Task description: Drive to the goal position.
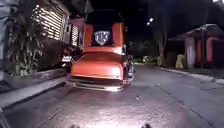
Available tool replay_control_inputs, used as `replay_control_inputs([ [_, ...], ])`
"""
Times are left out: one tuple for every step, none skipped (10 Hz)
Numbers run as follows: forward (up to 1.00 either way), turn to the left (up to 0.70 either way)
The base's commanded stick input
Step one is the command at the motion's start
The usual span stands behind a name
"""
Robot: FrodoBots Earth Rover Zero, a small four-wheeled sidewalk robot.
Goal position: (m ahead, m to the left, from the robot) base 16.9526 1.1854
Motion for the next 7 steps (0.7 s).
replay_control_inputs([
  [0.00,-0.70],
  [0.00,-0.70],
  [0.00,-0.70],
  [0.00,-0.70],
  [0.00,-0.70],
  [0.00,-0.70],
  [0.00,-0.70],
])
